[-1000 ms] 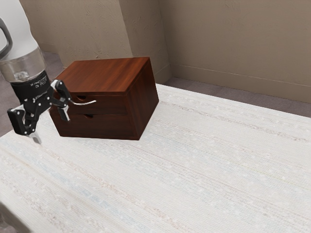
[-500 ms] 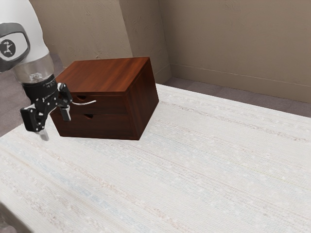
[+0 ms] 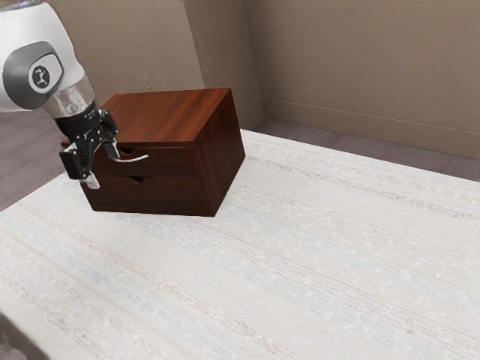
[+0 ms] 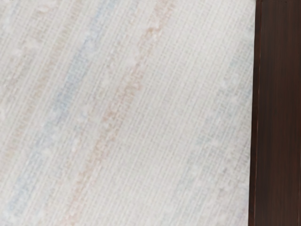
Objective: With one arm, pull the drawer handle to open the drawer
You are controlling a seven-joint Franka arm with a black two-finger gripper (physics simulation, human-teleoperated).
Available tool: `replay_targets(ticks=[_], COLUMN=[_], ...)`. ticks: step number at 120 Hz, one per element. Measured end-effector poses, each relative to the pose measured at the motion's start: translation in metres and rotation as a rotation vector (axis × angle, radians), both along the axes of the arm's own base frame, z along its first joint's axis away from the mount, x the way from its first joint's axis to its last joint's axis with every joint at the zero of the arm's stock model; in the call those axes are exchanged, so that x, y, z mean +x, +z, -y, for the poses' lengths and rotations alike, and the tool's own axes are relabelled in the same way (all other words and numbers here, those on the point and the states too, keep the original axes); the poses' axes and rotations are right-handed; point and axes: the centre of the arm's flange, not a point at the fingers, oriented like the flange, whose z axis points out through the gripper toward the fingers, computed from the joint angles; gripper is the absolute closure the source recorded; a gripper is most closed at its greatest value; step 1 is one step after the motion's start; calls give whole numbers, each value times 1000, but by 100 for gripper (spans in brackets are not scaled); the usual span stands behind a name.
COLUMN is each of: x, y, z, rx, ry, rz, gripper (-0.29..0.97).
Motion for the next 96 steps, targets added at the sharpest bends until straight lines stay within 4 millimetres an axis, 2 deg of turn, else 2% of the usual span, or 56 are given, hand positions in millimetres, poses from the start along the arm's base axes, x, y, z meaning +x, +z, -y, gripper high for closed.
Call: replay_targets(ticks=[21,42,53,96], x=[-1,17,24,35], y=[-5,-14,-22,-36], z=[-30,-27,-31,-42], rx=[28,42,46,75], ry=[46,24,24,30], rz=[46,71,81,145], gripper=[0,0,0,0])
